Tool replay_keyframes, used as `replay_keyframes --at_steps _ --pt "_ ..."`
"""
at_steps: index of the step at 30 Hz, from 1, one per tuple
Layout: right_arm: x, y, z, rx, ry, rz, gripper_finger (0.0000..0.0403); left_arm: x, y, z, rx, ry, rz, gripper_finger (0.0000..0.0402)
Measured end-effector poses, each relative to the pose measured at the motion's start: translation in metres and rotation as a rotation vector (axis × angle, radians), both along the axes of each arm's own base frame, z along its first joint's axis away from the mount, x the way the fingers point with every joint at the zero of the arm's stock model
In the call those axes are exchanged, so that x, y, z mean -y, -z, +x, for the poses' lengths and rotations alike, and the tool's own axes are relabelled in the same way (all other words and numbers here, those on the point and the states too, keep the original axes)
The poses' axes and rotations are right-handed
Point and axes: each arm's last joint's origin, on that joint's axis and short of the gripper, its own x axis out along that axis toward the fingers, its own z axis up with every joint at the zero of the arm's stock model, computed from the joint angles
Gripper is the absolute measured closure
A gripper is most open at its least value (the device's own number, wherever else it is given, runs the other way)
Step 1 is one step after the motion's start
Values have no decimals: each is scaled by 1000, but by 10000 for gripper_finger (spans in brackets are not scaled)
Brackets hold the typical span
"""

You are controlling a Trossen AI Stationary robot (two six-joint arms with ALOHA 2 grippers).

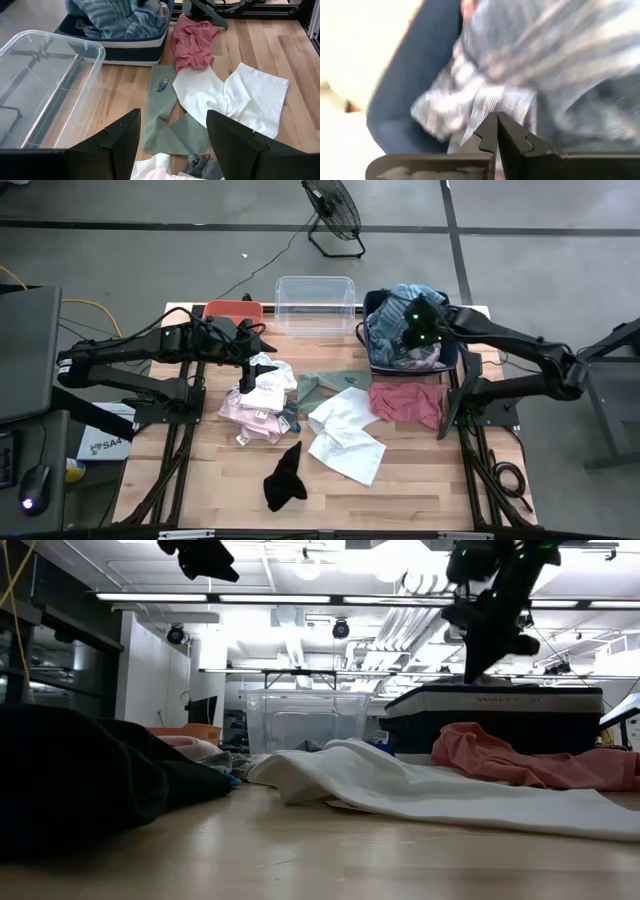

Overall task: Pick & Place Cloths
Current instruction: Put the blue polo shirt into the blue bin

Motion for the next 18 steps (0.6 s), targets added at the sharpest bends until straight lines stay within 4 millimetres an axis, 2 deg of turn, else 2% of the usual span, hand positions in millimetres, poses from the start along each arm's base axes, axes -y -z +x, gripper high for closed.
replay_keyframes --at_steps 5,10,14,18 --pt "3 -20 -3 109 83 -194 398 0 0 0 -2 0 0 181" --pt "10 -32 1 170 176 -362 398 0 0 0 -2 0 0 181" --pt "24 -36 3 182 264 -475 398 0 0 0 -2 0 0 181" --pt "48 -30 2 166 341 -502 398 0 1 0 -3 0 -1 181"
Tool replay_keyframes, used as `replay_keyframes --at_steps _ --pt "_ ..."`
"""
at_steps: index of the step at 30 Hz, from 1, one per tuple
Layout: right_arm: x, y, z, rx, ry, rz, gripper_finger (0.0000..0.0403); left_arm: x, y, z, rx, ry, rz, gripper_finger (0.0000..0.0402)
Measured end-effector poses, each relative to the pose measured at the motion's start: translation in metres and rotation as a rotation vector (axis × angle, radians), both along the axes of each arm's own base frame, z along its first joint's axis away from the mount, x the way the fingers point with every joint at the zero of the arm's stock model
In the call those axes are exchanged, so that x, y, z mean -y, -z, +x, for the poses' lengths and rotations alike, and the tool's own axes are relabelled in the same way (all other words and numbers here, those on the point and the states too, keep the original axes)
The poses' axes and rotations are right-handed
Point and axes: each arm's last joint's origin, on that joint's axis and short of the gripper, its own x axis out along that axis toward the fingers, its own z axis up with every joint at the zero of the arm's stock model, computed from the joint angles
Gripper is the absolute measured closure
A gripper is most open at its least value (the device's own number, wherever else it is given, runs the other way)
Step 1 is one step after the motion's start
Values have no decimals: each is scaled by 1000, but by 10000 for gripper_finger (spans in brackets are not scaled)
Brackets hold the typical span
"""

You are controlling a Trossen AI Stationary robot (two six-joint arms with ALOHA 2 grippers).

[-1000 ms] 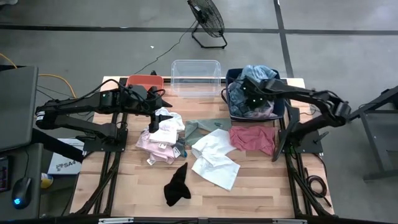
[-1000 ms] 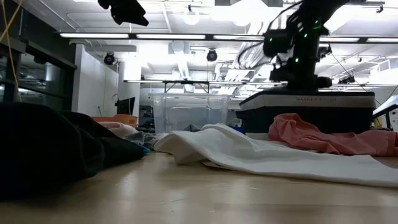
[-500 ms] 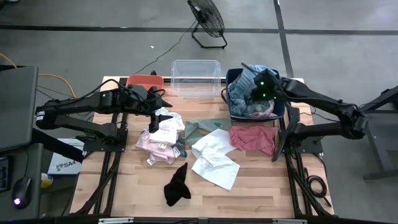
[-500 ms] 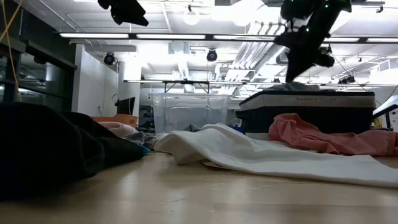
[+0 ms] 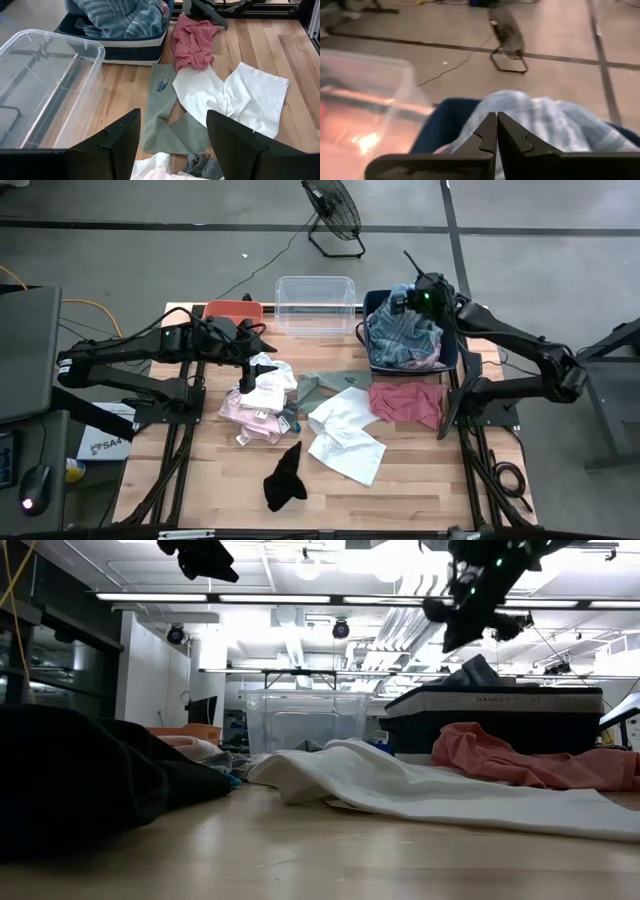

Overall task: Pick & Place Cloths
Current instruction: Put the blue polo shirt into the blue bin

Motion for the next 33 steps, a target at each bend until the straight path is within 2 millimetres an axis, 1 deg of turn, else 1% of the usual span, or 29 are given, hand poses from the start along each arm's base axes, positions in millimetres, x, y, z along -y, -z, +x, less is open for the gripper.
replay_keyframes --at_steps 3,6,9,11,14,19,22,26,28,31,33 --pt "21 13 -2 -8 31 48 398 0 0 0 -1 0 0 181" --pt "41 26 -9 -20 72 102 398 0 0 0 -1 0 0 181" --pt "55 34 -17 8 86 157 398 0 0 0 -6 0 -1 181" --pt "59 38 -21 35 50 208 398 0 1 0 -9 0 -1 181" --pt "58 44 -24 45 -13 311 398 0 1 0 -9 0 -1 181" --pt "44 54 -26 -50 -74 452 398 0 1 0 -8 0 -1 181" --pt "37 56 -22 -88 -102 489 398 0 1 0 -8 0 -1 181" --pt "29 57 -11 -101 -149 489 398 0 1 0 -8 -1 -1 181" --pt "27 61 -5 -110 -166 500 398 0 1 0 -8 -1 -1 181" --pt "27 75 6 -155 -161 533 398 0 1 0 -8 0 -1 181" --pt "30 87 12 -195 -157 564 398 0 1 0 -9 0 -1 181"
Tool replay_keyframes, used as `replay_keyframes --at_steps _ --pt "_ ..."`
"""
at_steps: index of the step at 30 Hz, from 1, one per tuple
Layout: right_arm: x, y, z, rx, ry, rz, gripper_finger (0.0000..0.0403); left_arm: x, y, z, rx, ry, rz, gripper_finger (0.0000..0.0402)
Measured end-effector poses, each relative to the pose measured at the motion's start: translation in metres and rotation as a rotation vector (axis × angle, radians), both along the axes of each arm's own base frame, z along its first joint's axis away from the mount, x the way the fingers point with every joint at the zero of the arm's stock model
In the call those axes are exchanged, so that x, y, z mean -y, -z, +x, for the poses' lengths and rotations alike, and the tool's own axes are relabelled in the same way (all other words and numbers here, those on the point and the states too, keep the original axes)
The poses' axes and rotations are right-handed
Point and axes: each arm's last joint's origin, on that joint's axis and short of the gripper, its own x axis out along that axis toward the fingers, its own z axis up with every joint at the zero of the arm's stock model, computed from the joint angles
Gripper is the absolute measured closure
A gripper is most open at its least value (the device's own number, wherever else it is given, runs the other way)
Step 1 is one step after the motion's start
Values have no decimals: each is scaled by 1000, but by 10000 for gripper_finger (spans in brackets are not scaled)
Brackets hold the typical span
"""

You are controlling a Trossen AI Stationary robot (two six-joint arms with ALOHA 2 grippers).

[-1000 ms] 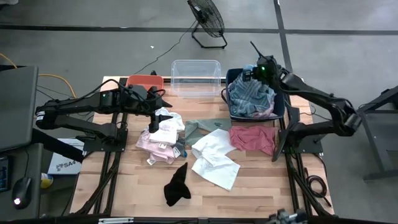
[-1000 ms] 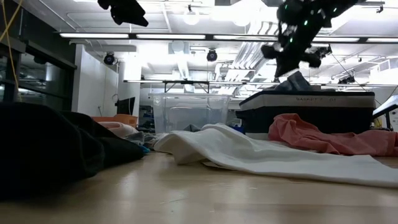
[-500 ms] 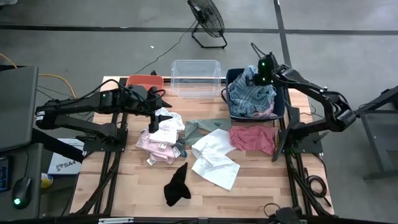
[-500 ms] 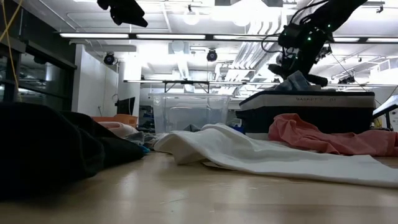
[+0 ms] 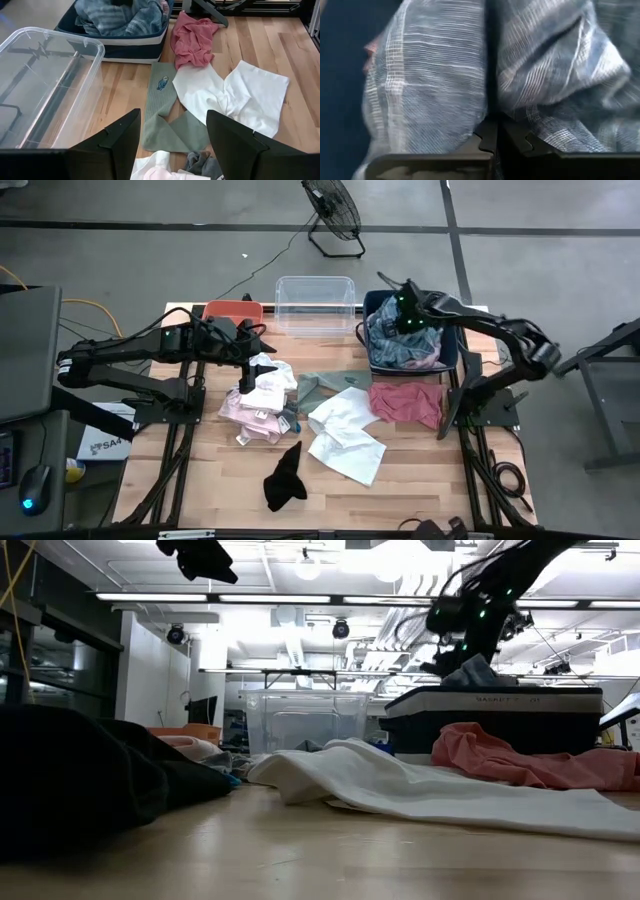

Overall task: Pick & Place Cloths
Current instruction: Put the blue polo shirt into the blue bin, then put the pink underwear into the transparent bin

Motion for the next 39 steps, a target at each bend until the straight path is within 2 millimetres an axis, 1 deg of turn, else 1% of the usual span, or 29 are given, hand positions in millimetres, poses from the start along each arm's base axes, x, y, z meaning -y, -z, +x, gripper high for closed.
replay_keyframes --at_steps 3,7,10,12,15,17,20,31,35,39 --pt "7 18 7 -46 9 25 398 0 0 0 0 0 0 181" --pt "20 39 13 -49 17 54 398 0 0 0 -4 0 -1 181" --pt "26 54 14 -52 18 104 398 0 1 0 -7 0 -1 181" --pt "28 60 14 -52 14 136 398 0 1 0 -7 0 -1 181" --pt "29 61 13 -52 13 142 398 0 1 0 -7 0 -1 181" --pt "28 56 12 -43 13 130 398 0 1 0 -7 0 -1 181" --pt "24 44 9 -17 11 103 398 0 1 0 -7 0 -1 181" --pt "-2 -34 -13 178 -1 -95 398 0 1 0 -7 0 -1 181" --pt "-14 -51 -22 211 -10 -128 398 0 1 0 -7 0 -1 181" --pt "-32 -65 -28 248 -44 -131 398 0 1 0 -9 0 -1 181"
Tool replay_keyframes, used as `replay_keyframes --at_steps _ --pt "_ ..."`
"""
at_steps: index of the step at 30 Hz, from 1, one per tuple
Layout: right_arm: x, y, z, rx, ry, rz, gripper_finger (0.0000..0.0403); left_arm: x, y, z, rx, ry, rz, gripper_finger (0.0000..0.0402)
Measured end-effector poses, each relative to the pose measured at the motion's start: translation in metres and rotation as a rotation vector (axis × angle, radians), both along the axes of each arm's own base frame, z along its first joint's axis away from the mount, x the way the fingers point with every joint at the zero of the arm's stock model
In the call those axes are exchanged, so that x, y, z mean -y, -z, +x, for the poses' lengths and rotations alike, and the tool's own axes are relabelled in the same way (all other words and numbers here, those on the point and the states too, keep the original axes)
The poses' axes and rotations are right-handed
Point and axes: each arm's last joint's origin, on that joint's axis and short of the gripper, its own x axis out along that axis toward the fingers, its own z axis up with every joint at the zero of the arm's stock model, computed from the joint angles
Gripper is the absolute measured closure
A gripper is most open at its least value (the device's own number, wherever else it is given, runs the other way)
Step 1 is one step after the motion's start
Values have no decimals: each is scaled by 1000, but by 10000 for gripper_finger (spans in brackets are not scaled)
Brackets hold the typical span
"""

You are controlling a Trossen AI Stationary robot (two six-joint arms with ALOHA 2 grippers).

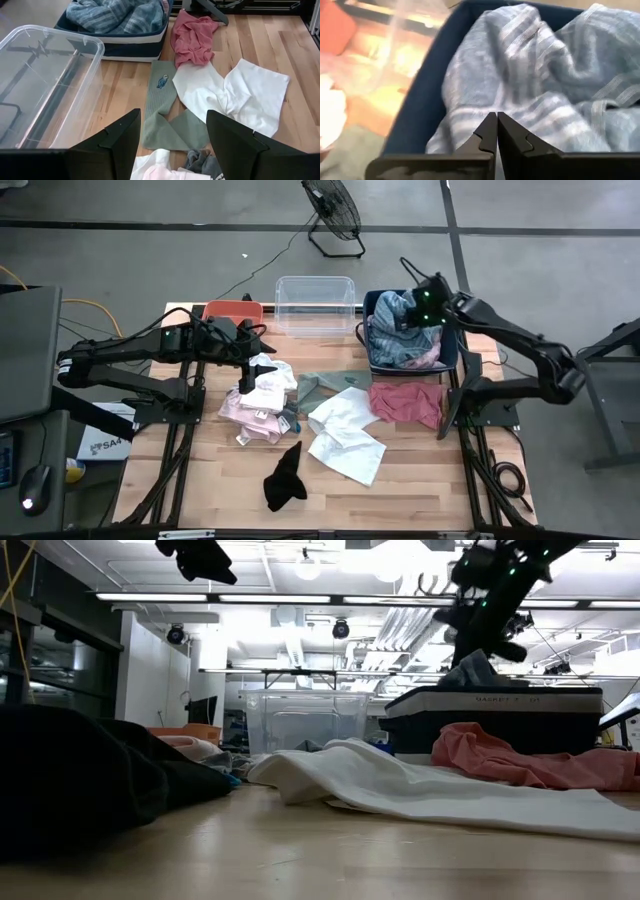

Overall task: Pick & Place Cloths
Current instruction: Put the pink underwear into the transparent bin

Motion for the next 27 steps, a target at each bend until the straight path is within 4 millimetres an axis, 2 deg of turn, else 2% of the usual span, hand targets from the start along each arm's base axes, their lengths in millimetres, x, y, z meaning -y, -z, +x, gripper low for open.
replay_keyframes --at_steps 4,9,17,27 --pt "-22 -11 -3 39 -71 18 398 0 0 0 -2 0 0 181" --pt "-55 -17 2 56 -240 74 398 0 0 0 -2 0 0 181" --pt "-110 -5 12 -162 -473 164 398 0 0 0 -2 0 0 181" --pt "-161 -3 18 -218 -611 116 398 0 0 0 -4 0 -1 181"
